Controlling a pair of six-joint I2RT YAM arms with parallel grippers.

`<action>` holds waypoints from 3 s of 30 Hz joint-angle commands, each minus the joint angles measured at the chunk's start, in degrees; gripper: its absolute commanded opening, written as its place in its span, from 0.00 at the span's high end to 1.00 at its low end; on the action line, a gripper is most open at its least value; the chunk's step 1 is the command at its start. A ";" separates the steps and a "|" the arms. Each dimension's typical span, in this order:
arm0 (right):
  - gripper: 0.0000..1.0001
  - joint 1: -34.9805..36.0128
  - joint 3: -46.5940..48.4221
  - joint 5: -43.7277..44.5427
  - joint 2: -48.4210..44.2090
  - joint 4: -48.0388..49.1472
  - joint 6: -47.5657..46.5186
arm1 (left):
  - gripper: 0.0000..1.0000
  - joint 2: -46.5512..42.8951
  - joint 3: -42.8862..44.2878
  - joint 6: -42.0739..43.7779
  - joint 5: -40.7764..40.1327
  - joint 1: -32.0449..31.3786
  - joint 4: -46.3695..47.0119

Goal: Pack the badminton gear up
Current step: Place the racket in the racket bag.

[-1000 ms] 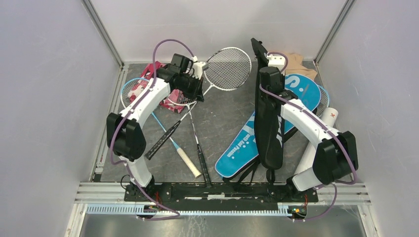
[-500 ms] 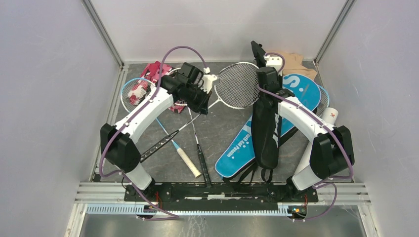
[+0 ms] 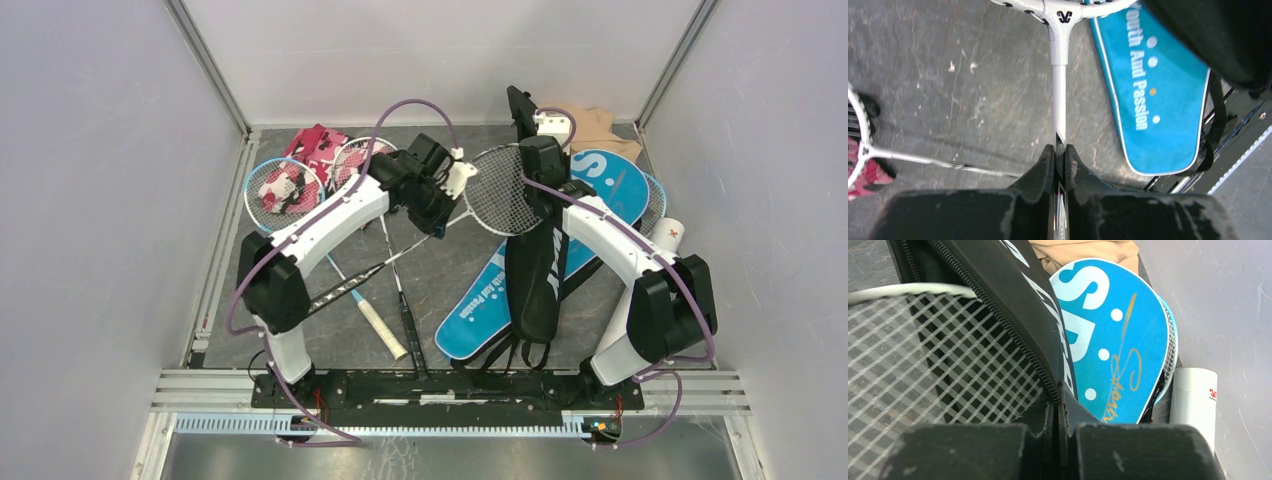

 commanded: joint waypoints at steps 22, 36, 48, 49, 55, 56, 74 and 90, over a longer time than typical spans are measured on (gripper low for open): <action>1.00 0.15 -2.58 -11.39 -0.95 2.34 6.59 | 0.98 18.81 10.66 -38.33 7.39 -2.97 34.02; 1.00 -5.71 -0.96 -22.14 1.21 1.28 9.62 | 0.78 28.17 6.39 -50.30 20.81 -2.79 58.43; 1.00 -8.15 0.46 -28.43 1.56 2.69 10.34 | 0.42 21.03 -9.11 -47.06 24.94 -2.79 63.94; 1.00 -8.32 0.65 -28.78 1.68 2.56 10.41 | 0.41 20.41 -10.30 -46.86 25.12 -2.79 63.99; 1.00 -8.85 1.08 -29.36 1.89 2.49 9.87 | 0.35 15.77 -18.81 -46.18 27.43 -2.79 65.99; 1.00 -8.95 1.06 -29.47 1.86 2.41 9.72 | 0.35 14.72 -19.87 -45.79 27.97 -2.79 66.01; 1.00 -9.17 -0.91 -32.57 0.88 3.14 8.76 | 0.76 15.33 -21.26 -45.14 29.88 -3.27 66.10; 1.00 -9.03 -4.93 -37.94 -0.60 2.72 6.60 | 0.98 23.71 -4.38 -58.55 24.10 -3.40 65.55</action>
